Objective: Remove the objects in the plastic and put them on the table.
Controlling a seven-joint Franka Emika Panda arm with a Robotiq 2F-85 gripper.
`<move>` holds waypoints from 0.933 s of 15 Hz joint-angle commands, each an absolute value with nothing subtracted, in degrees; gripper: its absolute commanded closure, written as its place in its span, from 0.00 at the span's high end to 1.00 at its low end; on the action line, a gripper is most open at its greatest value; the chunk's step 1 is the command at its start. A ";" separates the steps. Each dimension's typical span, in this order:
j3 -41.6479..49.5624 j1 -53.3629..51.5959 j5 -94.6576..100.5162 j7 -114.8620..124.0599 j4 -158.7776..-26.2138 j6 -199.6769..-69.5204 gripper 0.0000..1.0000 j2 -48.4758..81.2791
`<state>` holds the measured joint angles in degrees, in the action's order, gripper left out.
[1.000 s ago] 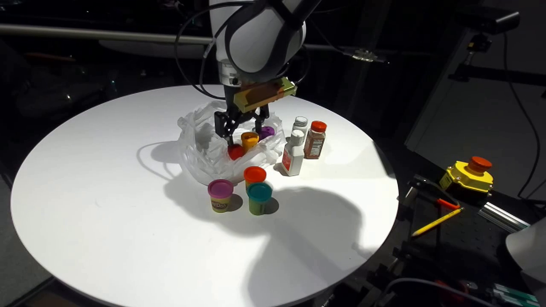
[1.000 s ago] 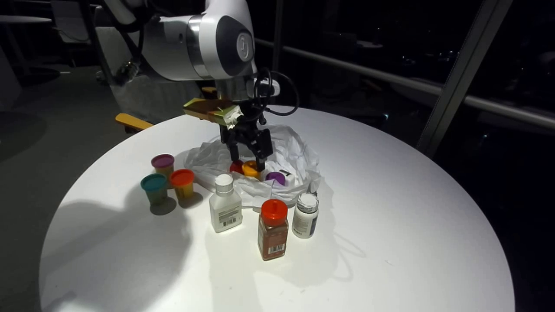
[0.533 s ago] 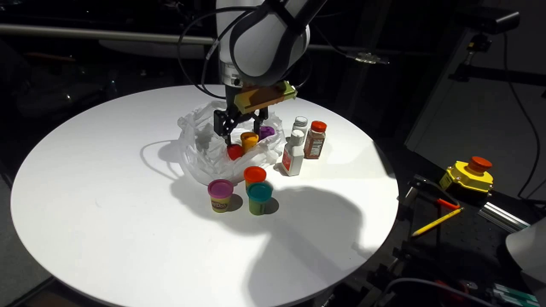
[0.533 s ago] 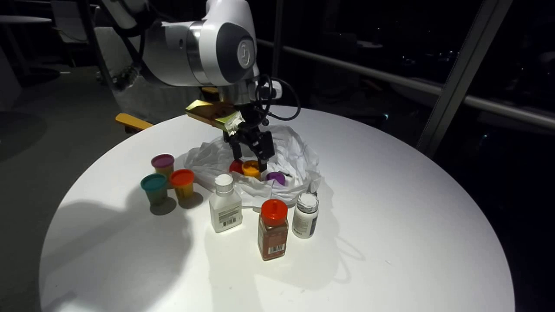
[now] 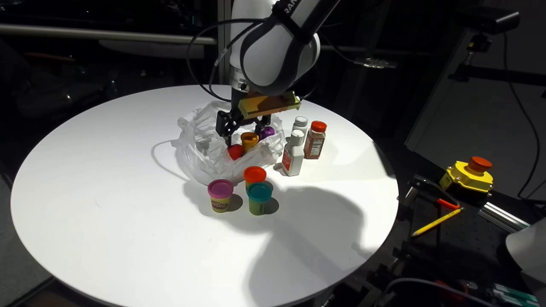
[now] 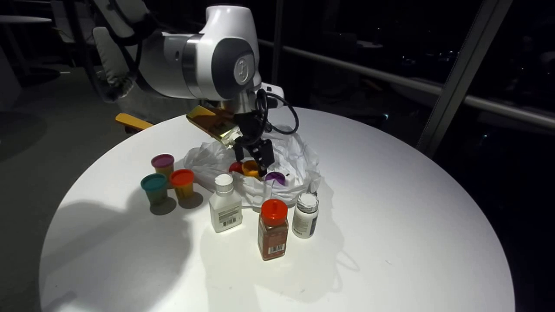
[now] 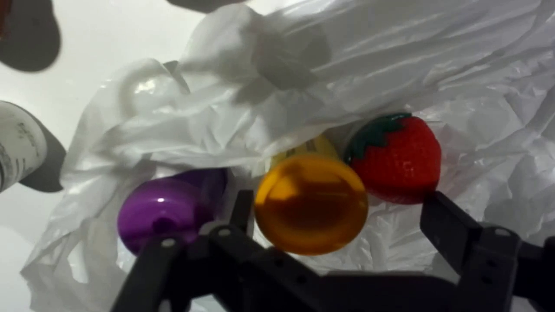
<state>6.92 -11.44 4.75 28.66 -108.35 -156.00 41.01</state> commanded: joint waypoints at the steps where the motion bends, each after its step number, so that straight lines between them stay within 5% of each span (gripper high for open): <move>1: 8.80 -12.82 2.01 30.28 -114.46 -162.03 0.70 37.88; 7: 12.50 -16.31 -0.79 32.04 -122.95 -171.78 0.25 34.52; 14: 21.30 -25.46 4.13 32.74 -123.15 -158.63 0.23 24.37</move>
